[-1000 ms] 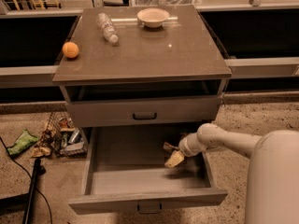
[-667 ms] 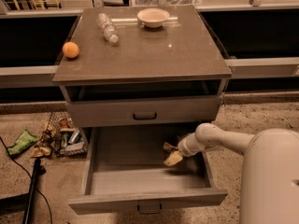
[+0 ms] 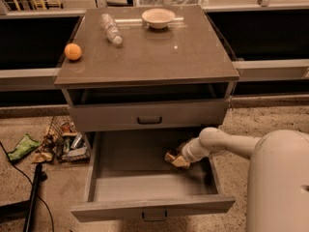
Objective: Pick orange can from middle drawer and place on counter
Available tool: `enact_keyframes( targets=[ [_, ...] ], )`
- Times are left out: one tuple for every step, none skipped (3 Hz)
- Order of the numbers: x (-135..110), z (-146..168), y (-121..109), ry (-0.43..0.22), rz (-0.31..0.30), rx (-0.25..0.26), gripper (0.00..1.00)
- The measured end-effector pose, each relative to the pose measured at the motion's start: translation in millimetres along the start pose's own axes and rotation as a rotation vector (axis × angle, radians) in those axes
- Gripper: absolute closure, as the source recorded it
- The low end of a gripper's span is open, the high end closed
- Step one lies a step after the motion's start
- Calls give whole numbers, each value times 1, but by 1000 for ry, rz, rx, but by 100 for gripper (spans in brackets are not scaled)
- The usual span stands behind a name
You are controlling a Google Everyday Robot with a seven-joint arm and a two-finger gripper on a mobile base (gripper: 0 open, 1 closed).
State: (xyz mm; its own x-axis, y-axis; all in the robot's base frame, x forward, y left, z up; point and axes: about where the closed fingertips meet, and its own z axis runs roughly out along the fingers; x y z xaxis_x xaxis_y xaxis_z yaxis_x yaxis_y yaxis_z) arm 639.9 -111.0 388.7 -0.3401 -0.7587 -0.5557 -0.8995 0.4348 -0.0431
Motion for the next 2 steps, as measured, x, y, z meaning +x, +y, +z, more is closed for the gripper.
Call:
enact_keyframes(
  targets=[
    [-3,-2,7,0,-35,-11,86],
    [-6,-5,10,-29,-55,-30,100]
  ],
)
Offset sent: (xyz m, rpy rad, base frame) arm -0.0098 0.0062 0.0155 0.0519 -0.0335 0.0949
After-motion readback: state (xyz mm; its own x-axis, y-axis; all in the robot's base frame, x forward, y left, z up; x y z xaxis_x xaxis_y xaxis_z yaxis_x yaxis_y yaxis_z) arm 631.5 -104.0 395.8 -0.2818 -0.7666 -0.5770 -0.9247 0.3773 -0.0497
